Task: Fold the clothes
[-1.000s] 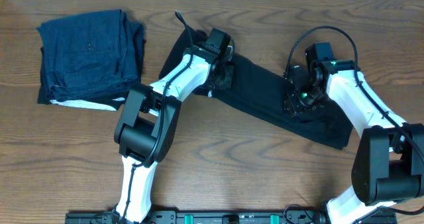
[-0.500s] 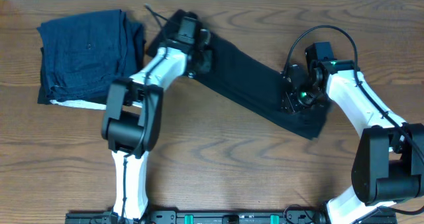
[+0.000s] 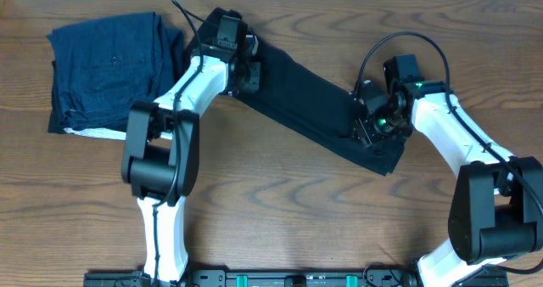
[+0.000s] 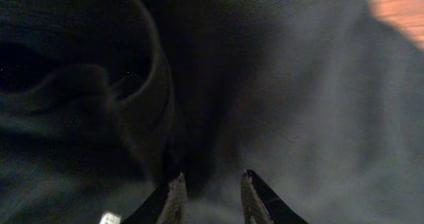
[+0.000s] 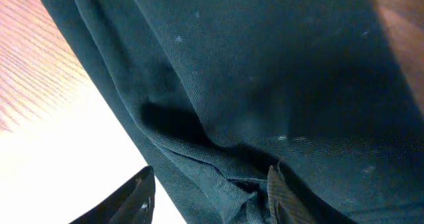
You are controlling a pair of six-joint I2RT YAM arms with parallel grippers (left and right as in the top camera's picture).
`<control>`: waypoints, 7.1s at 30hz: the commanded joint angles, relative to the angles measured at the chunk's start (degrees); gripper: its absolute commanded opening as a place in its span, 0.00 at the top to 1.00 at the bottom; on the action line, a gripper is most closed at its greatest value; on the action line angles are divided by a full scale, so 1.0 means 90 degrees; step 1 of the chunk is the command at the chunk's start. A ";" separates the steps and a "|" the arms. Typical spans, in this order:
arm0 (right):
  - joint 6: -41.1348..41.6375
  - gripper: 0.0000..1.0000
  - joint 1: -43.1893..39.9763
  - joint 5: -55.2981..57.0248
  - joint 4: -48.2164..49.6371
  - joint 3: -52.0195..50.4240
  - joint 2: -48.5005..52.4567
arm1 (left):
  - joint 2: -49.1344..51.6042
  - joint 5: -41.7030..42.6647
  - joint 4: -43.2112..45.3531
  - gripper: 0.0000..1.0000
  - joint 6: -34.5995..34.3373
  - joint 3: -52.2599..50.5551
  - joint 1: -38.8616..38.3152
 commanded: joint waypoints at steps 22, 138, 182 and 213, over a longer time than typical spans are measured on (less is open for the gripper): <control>0.0032 0.62 0.0029 -0.1015 -0.0192 -0.0563 -0.0075 | -0.0996 -0.0126 -0.1056 0.66 0.0104 0.0017 -0.0146; 0.3478 0.99 -0.4891 0.1022 0.1545 -0.0947 -0.0214 | -0.1241 -0.0367 -0.1831 0.37 -0.0505 -0.0126 -0.0070; 0.3478 0.99 -0.0367 0.0265 0.0738 0.1484 0.1095 | -0.1902 -0.1132 -0.2137 0.18 -0.0471 -0.0685 -0.0073; 0.3495 0.39 -0.0192 -0.1501 0.2351 0.1489 0.1413 | -0.1863 -0.1134 -0.2064 0.17 -0.0466 -0.0755 -0.0073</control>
